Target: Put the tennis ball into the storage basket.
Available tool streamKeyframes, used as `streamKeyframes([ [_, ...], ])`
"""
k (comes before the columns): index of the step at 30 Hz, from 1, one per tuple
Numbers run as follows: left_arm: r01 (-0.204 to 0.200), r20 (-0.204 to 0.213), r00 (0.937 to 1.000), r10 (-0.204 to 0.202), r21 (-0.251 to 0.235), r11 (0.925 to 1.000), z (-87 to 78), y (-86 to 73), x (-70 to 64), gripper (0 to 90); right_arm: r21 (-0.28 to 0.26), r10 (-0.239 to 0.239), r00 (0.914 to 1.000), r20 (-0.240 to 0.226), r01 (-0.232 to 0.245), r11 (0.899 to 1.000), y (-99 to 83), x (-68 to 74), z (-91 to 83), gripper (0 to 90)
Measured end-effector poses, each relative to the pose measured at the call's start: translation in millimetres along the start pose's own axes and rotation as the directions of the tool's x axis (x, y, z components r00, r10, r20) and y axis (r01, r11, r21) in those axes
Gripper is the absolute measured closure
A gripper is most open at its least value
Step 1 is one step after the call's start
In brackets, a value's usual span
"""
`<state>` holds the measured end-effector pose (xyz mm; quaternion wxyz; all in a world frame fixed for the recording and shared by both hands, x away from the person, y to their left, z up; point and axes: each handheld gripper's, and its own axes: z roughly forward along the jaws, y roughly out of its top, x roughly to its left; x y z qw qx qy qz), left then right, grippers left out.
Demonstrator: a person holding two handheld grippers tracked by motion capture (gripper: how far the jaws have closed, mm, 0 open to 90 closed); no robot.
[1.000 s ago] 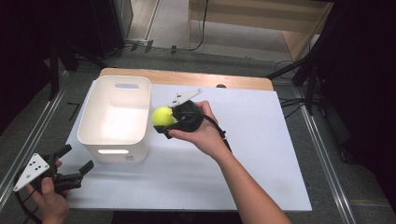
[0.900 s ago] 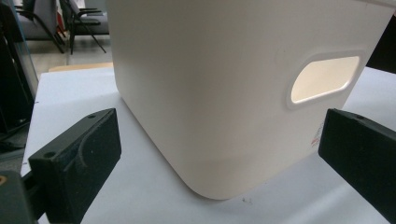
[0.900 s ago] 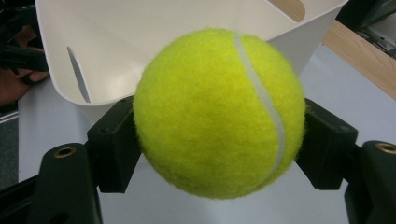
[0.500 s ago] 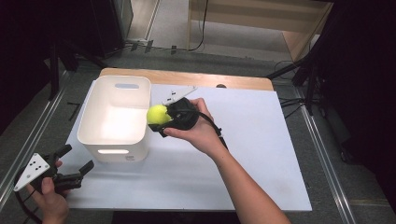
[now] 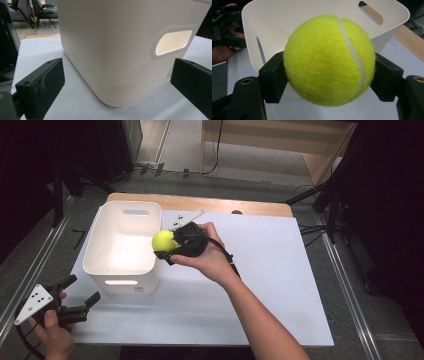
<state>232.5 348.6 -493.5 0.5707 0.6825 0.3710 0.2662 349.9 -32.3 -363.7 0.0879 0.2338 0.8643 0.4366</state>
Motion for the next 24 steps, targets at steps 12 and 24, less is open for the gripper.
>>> streamKeyframes([
  [12, 0.001, 0.001, 1.0, -0.001, 0.0, 1.0, 0.0, 0.0, 0.1, 0.0, 0.0, -0.012, 0.9999, -0.003, 0.012, 1.0, 7.0, 3.5, 4.5, 23.9],
  [24, 0.0, 0.002, 1.0, 0.0, -0.001, 1.0, 0.0, 0.0, 0.1, 0.0, 0.003, -0.02, 0.9996, -0.019, 0.02, 1.0, 12.9, 7.2, 11.0, 23.9],
])
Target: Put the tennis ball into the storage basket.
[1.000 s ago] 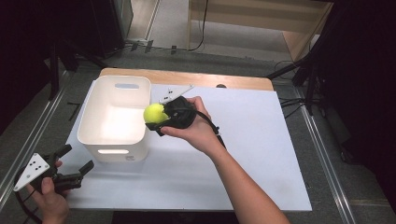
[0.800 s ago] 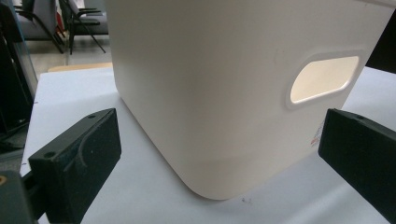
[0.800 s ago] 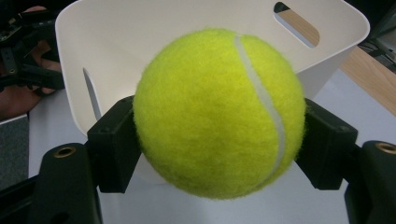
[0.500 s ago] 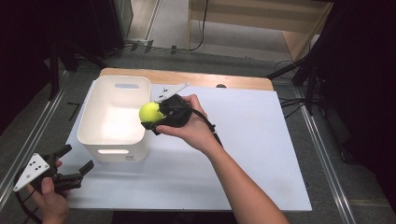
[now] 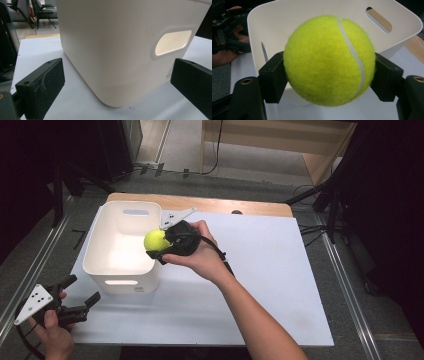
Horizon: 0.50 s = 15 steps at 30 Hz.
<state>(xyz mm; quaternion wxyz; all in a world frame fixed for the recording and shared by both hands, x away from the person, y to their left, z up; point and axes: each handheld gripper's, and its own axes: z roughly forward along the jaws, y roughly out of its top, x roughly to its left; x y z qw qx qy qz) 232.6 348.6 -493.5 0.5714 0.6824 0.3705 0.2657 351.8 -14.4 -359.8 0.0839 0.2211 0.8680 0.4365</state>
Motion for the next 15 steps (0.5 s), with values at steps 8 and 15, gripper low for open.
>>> streamKeyframes([
  [8, 0.001, 0.001, 1.0, -0.001, -0.001, 1.0, 0.0, 0.0, 0.0, 0.0, 0.0, -0.013, 0.9999, -0.011, 0.013, 1.0, 2.7, 2.9, 5.4, 23.9],
  [15, 0.001, 0.002, 1.0, -0.001, -0.001, 1.0, 0.0, 0.0, 0.0, 0.0, 0.006, -0.014, 0.9998, -0.016, 0.014, 1.0, 5.1, 5.8, 9.8, 23.8],
])
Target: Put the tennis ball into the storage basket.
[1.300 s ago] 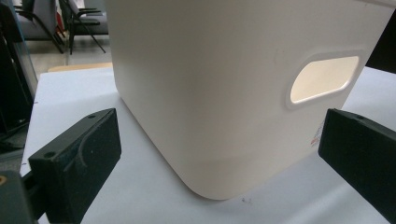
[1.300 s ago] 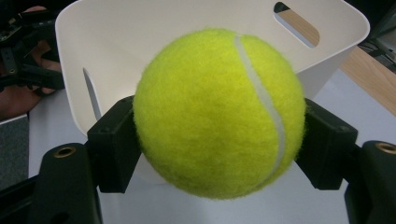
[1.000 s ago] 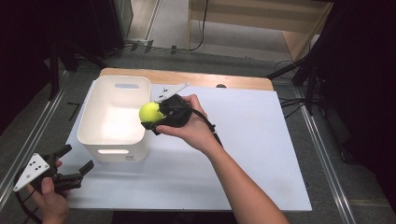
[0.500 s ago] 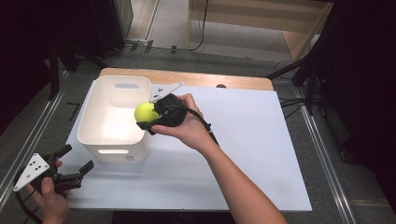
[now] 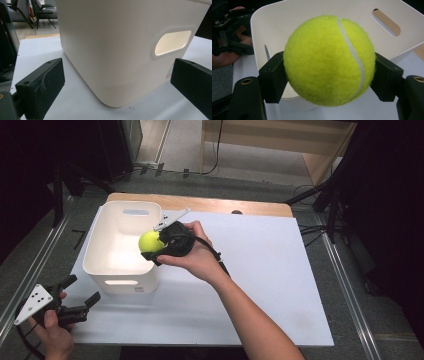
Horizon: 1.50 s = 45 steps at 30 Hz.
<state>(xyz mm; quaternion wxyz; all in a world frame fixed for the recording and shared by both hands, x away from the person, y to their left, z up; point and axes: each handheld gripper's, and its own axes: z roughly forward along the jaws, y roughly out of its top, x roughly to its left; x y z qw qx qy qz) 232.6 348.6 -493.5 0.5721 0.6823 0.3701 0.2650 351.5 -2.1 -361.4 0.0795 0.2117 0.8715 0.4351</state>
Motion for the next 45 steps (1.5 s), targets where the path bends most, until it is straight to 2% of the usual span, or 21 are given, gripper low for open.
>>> streamKeyframes([
  [23, 0.002, 0.002, 1.0, -0.002, -0.003, 1.0, -0.2, 0.0, 0.1, 0.0, 0.03, -0.022, 0.9995, -0.021, 0.023, 0.999, 1.2, 7.3, 16.7, 23.8],
  [26, 0.006, 0.003, 1.0, -0.006, -0.007, 1.0, -0.1, 0.0, 0.0, 0.0, 0.033, -0.024, 0.9991, -0.034, 0.025, 0.999, 1.1, 7.6, 18.9, 23.8],
  [36, 0.006, 0.003, 1.0, -0.006, -0.007, 1.0, -0.7, -0.1, 0.7, 0.0, 0.054, -0.014, 0.9979, -0.063, 0.017, 0.998, -0.3, 10.5, 26.9, 23.7],
  [45, 0.005, 0.004, 1.0, -0.005, -0.007, 1.0, -0.8, -0.1, 0.9, 0.0, 0.077, -0.002, 0.9977, -0.067, 0.007, 0.997, -0.8, 12.6, 29.9, 23.4],
])
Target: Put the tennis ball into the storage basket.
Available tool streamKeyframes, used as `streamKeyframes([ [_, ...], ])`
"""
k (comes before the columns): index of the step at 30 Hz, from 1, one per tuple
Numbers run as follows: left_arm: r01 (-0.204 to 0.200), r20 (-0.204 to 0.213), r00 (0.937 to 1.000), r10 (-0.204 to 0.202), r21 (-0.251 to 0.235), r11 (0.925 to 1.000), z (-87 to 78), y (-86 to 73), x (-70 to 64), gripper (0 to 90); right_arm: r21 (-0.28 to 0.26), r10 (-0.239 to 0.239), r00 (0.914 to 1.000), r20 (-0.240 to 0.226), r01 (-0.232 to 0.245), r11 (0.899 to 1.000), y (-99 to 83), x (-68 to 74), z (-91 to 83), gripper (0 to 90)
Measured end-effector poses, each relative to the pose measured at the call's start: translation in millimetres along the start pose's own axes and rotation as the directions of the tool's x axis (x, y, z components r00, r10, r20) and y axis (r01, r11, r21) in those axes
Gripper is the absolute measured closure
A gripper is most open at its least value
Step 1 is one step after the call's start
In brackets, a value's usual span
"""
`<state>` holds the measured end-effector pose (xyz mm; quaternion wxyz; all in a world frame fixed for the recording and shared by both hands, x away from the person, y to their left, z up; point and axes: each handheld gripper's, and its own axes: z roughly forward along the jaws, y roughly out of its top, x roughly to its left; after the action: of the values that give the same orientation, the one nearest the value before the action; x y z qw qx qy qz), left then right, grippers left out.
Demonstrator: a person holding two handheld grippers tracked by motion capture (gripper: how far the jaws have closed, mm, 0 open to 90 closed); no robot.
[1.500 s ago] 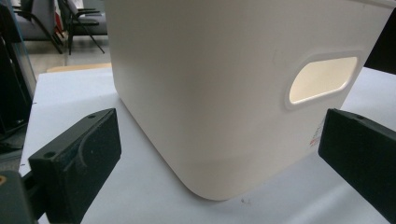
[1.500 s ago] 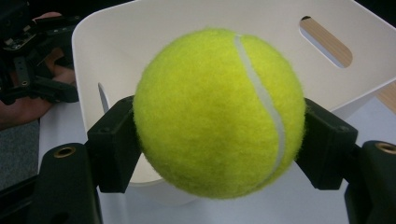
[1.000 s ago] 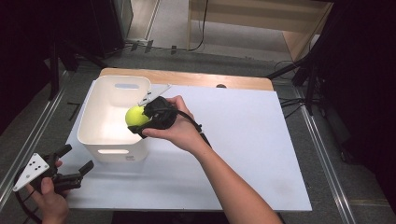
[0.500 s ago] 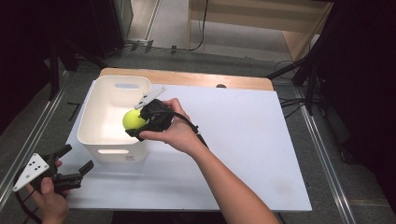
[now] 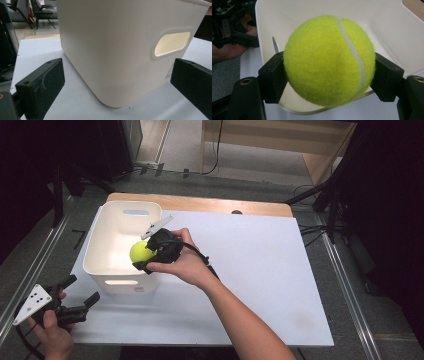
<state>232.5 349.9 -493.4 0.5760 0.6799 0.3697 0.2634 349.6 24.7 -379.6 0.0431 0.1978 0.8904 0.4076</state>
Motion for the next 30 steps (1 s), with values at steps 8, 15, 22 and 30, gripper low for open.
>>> streamKeyframes([
  [8, 0.0, 0.0, 1.0, 0.0, 0.0, 1.0, 0.1, 0.0, 0.0, 0.0, 0.001, 0.009, 1.0, 0.0, -0.009, 1.0, -0.7, 1.0, -2.5, 16.8],
  [15, 0.002, 0.001, 1.0, -0.002, 0.002, 1.0, 0.3, 0.0, -0.3, 0.0, -0.024, 0.018, 0.9997, 0.019, -0.017, 1.0, -3.3, -1.1, -12.7, 11.4],
  [22, -0.001, 0.0, 1.0, 0.001, 0.005, 1.0, 0.7, 0.0, -0.6, 0.0, -0.047, 0.032, 0.9987, 0.039, -0.03, 0.998, -13.2, -4.1, -24.4, 11.4],
  [30, -0.002, -0.001, 1.0, 0.002, 0.007, 1.0, 0.8, 0.0, -0.6, 0.0, -0.068, 0.051, 0.9972, 0.054, -0.047, 0.997, -31.2, -8.8, -34.7, 11.4],
])
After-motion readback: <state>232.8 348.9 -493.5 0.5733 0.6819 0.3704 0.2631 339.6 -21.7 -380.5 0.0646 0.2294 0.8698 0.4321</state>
